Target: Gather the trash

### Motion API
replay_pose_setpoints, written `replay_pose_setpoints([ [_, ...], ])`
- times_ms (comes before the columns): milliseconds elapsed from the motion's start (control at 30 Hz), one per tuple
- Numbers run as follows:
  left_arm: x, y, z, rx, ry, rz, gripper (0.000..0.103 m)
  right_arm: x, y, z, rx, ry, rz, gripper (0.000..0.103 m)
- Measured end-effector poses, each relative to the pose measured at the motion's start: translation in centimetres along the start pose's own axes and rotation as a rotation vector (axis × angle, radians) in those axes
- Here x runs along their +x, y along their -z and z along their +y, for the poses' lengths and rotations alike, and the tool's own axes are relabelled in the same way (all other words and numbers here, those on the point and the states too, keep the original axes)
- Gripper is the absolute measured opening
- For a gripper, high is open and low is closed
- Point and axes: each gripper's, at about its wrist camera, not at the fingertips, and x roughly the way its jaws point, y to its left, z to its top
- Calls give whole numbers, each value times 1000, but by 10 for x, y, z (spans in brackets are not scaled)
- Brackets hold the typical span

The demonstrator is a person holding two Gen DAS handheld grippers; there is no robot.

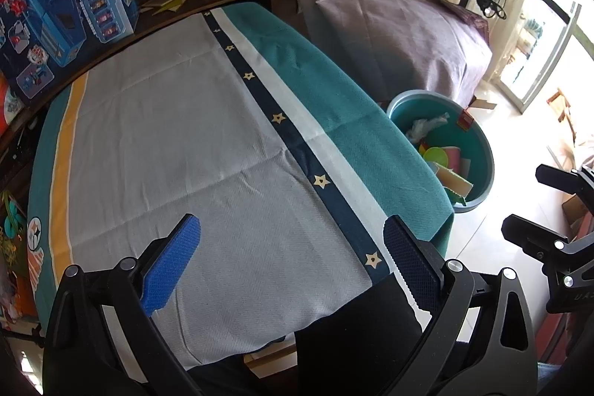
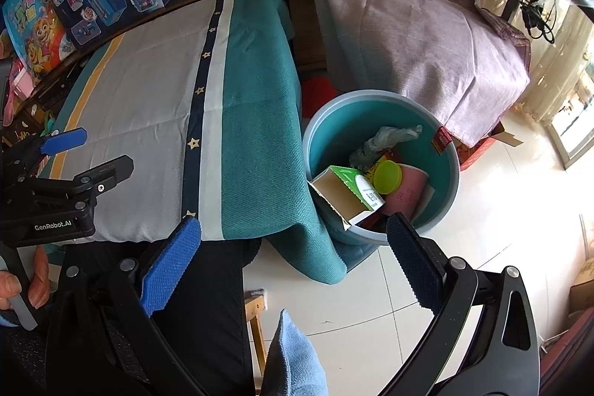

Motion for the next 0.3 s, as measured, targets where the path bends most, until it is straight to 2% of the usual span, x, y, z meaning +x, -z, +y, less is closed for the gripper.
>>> replay_pose_setpoints([
  [300, -2, 0, 0, -4, -12, -10, 99, -3, 0, -4, -3, 22, -14, 96],
])
